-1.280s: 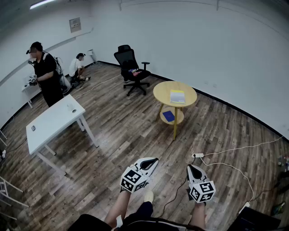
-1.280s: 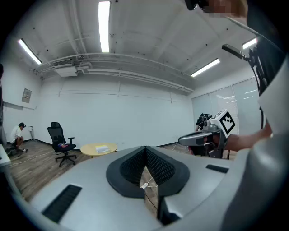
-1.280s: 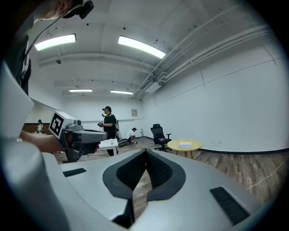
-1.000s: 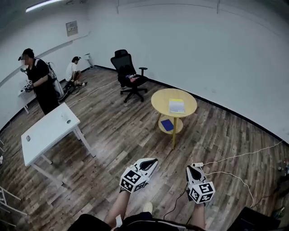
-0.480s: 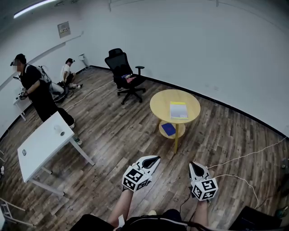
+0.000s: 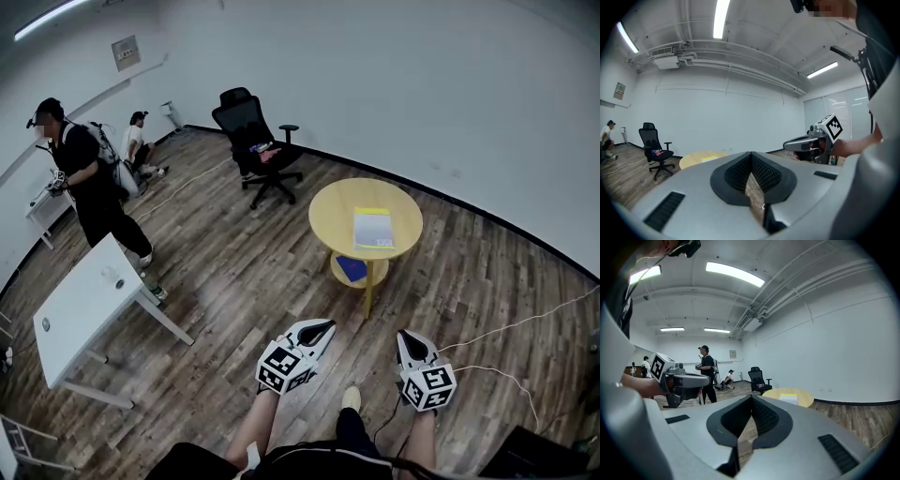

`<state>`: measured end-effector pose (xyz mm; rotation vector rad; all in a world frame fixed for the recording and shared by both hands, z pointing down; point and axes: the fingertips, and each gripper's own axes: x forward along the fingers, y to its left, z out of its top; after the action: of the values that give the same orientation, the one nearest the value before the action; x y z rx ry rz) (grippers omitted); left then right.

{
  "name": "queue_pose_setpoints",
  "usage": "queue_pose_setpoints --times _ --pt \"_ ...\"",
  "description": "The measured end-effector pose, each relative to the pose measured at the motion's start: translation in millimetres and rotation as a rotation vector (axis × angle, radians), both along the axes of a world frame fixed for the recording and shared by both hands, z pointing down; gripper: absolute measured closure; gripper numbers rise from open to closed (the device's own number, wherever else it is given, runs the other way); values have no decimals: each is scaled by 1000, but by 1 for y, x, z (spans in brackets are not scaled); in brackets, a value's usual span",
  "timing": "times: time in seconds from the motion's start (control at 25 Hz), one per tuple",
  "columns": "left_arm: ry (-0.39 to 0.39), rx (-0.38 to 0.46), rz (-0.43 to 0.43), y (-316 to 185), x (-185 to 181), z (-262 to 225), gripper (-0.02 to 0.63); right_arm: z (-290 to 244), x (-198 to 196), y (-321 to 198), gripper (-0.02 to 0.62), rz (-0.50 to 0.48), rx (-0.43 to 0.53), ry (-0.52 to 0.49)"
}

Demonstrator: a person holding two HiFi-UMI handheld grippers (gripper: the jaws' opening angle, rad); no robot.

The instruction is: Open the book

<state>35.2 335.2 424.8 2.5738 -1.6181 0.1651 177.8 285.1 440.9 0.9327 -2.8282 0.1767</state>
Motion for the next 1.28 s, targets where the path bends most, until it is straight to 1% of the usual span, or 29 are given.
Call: queue_pose_setpoints --times 0.36,0.68,0.88,1.08,1.28 --pt "21 -8 -38 -116 -18 1 604 5 -30 -119 589 -58 -21 22" --pt "0 -23 -68 -208 -32 3 604 -1 -48 -214 589 -99 -20 21" --pt "-4 -25 -95 -248 -44 5 604 0 -62 -255 589 -127 -17 15" --pt "-19 -34 -115 -268 -59 8 604 7 -76 -276 589 -145 -35 12" --pt "-16 -52 -123 -290 -77 10 604 11 -91 -300 589 -147 -49 11"
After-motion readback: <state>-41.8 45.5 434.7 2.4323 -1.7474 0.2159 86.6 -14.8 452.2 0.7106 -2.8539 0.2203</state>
